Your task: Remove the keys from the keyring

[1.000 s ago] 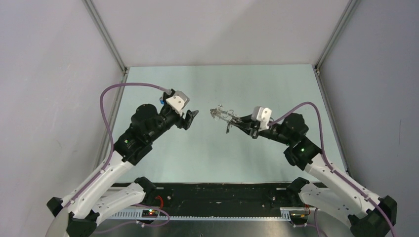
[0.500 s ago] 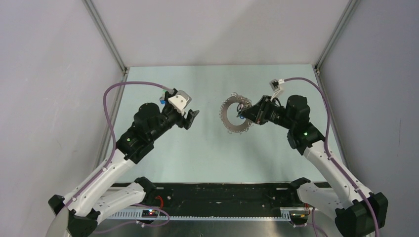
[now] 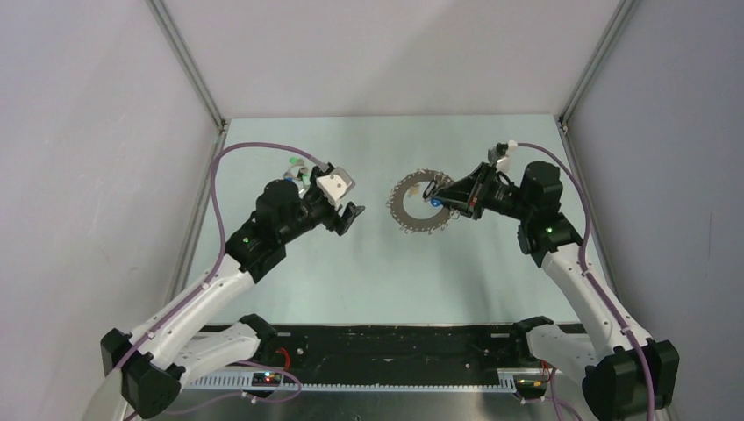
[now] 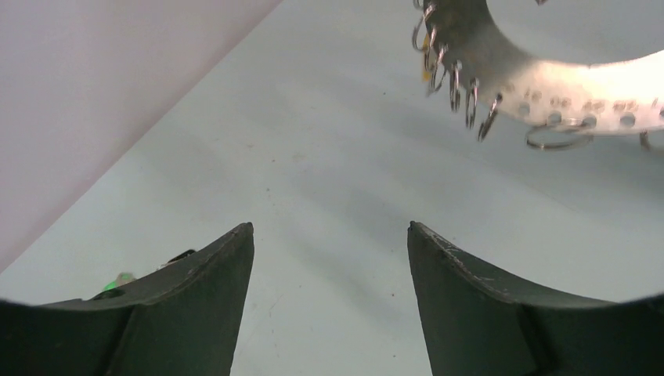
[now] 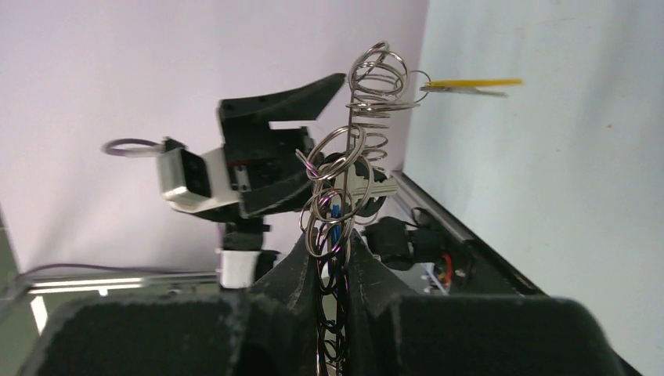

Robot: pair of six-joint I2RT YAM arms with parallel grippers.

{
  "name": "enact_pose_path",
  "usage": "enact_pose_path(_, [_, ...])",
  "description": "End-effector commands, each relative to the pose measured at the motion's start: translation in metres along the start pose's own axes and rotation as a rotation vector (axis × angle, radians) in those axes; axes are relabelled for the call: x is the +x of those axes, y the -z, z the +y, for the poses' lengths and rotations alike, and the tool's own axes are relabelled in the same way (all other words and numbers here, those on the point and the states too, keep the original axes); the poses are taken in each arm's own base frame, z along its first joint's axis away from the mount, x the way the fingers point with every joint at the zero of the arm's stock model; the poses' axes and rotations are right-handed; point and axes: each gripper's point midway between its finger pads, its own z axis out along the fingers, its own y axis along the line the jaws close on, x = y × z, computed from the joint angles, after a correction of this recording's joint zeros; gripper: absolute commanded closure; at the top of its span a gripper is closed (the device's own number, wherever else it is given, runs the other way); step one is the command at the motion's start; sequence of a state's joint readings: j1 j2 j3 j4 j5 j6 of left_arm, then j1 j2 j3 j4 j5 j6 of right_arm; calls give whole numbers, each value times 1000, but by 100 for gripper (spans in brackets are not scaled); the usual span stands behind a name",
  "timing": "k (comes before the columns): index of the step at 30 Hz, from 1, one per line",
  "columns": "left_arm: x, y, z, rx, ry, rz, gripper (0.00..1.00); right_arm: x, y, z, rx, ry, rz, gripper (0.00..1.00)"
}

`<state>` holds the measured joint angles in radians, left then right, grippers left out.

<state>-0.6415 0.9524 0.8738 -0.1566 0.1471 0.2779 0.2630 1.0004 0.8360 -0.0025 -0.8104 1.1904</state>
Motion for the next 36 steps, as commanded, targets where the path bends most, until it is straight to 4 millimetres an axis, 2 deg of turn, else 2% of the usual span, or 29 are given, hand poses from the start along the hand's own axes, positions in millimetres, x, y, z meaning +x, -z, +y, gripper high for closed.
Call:
enact_pose_path(1, [-26,-6,7,58,66,-169,24,-7,16,61,-177,-2,20,100])
enact_pose_path(2, [-40,-6,12,55,77,-238,23,-10,19,71,-205,-7,3,100])
enact_pose_path(3, [-35,-9,9,91,128,-246,20,-11,21,76,-222,-7,-7,100])
enact_pose_path(4, [-45,-10,11,98,125,-295,19,-14,25,86,-250,-17,-25,100])
enact_pose_path(7, [-48,-23,3,136,142,-315,16,-23,32,103,-304,-39,-66,100])
enact_pose_path(12, [-64,-34,-6,54,85,-424,15,-36,41,117,-344,-132,-116,100])
enact_pose_path(15, [-75,-42,-18,70,86,-486,14,-41,43,125,-374,-168,-129,100])
enact_pose_path(21, [-98,-57,-31,130,80,-567,13,-37,44,132,-395,-167,-105,100])
enact_pose_path(27, [-106,-69,-31,130,66,-619,14,-33,44,134,-395,-163,-97,100])
enact_pose_path(36, [-129,-80,-38,198,12,-717,15,-31,36,128,-371,-177,-86,100])
